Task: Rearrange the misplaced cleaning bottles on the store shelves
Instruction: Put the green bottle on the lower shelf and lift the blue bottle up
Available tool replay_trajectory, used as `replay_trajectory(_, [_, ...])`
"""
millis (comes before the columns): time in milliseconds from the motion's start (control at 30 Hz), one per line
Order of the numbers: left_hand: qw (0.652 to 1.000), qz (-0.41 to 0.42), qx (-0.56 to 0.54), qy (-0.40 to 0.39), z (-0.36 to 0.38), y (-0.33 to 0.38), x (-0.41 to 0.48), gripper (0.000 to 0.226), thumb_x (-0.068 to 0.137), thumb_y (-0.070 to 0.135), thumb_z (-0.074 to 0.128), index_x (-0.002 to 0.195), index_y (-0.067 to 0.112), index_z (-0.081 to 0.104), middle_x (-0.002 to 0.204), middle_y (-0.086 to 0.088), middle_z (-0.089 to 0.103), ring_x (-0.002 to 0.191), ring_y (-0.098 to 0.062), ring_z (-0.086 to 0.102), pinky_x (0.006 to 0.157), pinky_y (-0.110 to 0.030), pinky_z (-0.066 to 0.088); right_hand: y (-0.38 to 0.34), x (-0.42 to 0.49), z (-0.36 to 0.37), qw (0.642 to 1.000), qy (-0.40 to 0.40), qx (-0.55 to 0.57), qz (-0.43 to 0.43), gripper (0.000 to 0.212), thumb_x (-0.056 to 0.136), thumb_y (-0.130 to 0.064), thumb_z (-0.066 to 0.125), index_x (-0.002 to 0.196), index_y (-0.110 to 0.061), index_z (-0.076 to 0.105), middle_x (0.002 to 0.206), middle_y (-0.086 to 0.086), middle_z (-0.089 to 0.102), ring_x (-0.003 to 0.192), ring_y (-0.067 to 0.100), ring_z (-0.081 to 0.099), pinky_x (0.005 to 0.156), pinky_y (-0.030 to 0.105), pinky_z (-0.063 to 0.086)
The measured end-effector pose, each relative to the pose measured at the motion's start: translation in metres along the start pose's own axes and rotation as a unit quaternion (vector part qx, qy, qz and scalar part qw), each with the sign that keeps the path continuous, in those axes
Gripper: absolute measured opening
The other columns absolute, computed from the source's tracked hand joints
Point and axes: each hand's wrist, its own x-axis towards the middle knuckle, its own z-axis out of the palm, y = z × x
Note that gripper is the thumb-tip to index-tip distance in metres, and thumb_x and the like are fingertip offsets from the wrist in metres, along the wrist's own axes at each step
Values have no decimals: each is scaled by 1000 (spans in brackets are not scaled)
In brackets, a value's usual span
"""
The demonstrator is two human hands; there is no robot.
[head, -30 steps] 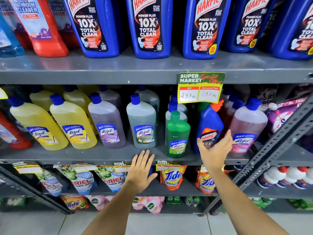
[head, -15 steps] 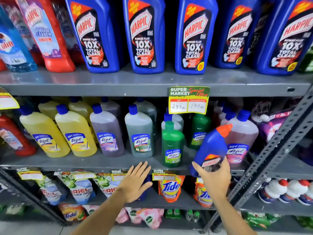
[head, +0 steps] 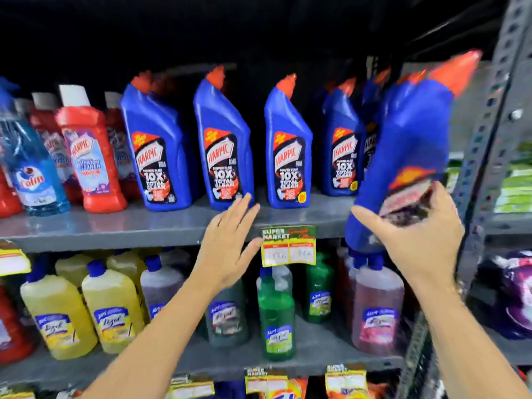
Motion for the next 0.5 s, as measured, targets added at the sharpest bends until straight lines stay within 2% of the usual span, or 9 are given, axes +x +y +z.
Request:
replay_trajectory(100, [999, -9, 45, -9, 9, 1, 1, 62, 98, 50, 34, 143, 9, 46, 158, -11, 27, 146, -25, 23, 106, -46, 30, -12, 38, 26, 1000, -7, -30, 3, 89, 47, -68, 83, 117, -17, 60, 113, 1, 67, 108, 22, 62, 88, 27, 44])
replay_trajectory(233, [999, -8, 42, 4, 7, 0, -2, 61, 99, 52, 33, 140, 10, 50, 157, -8, 31, 144, -24, 28, 104, -41, 29, -9, 56, 56, 991, -57, -113, 33, 99, 56, -68, 81, 128, -7, 52, 129, 13, 60, 121, 31, 55, 95, 39, 42])
replay_trajectory(333, [999, -15, 35, 0, 7, 0, -3, 61, 100, 54, 31, 140, 12, 51, 154, -7, 37, 142, -24, 32, 104, -41, 29, -6, 58, 68, 981, -83, -173, 40, 108, 57, -75, 75, 133, -5, 46, 130, 15, 57, 117, 38, 58, 92, 49, 46])
replay_trajectory(500, [999, -34, 10, 5, 3, 5, -4, 67, 101, 59, 20, 137, 14, 53, 141, -6, 54, 133, -25, 44, 105, -38, 28, -5, 53, 70, 975, -86, -200, 38, 111, 60, -75, 74, 139, -5, 38, 131, 15, 53, 114, 42, 58, 85, 51, 48])
